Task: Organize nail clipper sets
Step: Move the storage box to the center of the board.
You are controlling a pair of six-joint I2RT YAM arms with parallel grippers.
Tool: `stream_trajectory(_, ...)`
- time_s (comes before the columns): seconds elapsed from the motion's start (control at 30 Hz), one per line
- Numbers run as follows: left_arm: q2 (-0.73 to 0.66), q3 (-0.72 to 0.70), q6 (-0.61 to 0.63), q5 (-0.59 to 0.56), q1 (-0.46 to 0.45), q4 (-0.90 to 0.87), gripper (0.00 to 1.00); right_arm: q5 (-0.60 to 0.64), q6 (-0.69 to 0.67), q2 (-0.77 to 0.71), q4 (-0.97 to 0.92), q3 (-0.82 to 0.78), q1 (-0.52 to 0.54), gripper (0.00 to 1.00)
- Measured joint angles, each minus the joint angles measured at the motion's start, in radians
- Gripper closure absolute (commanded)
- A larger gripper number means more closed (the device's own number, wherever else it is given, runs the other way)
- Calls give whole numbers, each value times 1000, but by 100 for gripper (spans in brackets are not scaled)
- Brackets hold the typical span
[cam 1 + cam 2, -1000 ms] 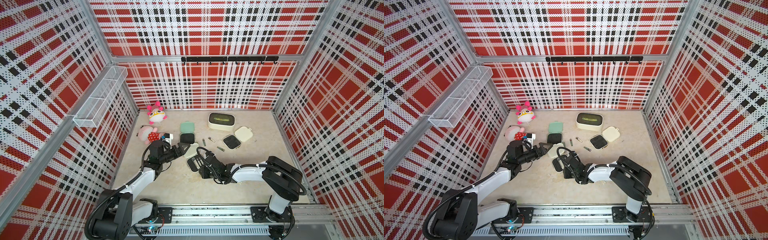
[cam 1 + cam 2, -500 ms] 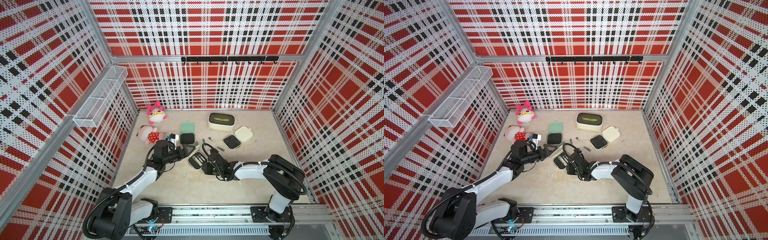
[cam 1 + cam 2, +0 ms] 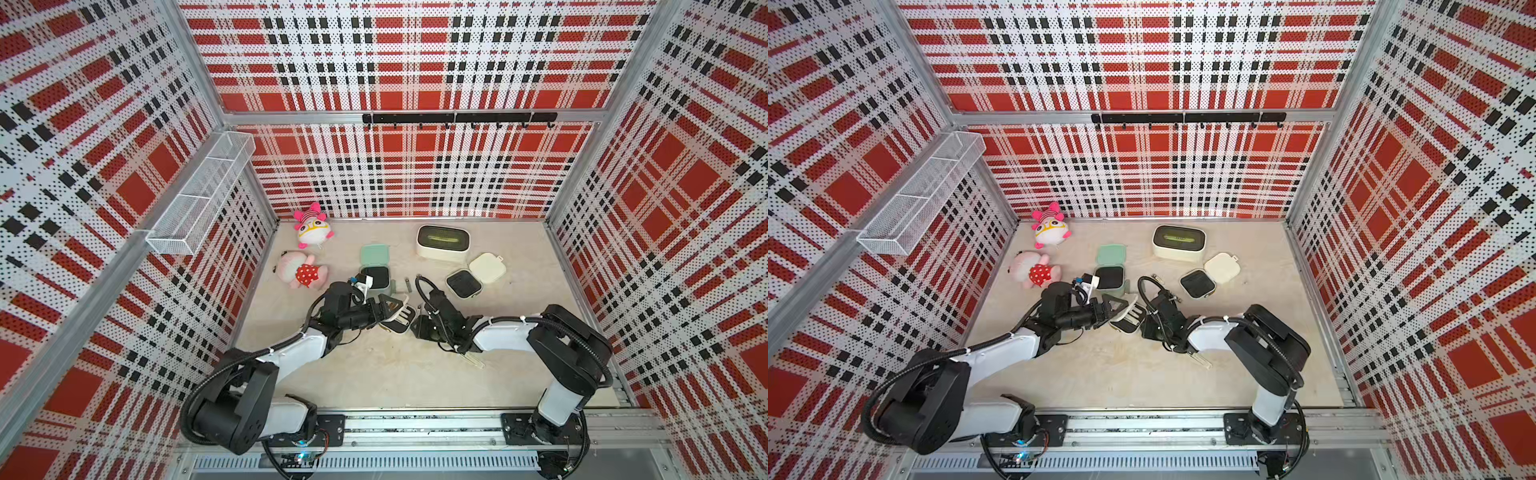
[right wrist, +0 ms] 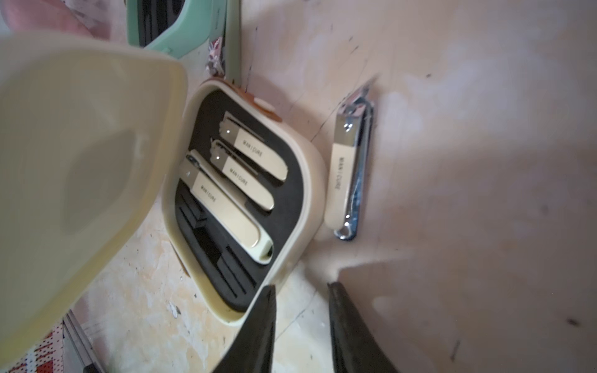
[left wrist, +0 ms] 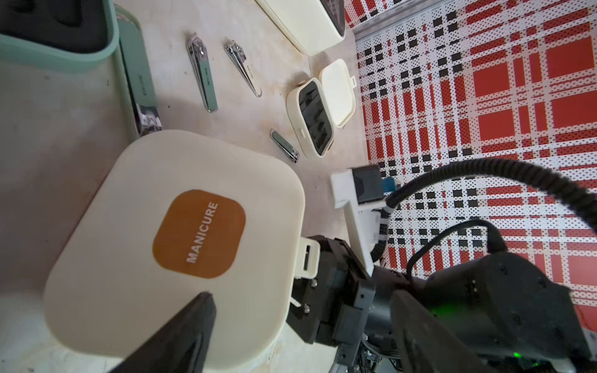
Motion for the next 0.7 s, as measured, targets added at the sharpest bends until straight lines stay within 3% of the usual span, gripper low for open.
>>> stream_trajectory(0.37,180,71,-39,-58,-53,46,18,41,23,-180,-82,-60,-16,64)
stream_trajectory(0.7,276,114,-73,-136,-53,70,19,40,30,-114,-112,67,25,68)
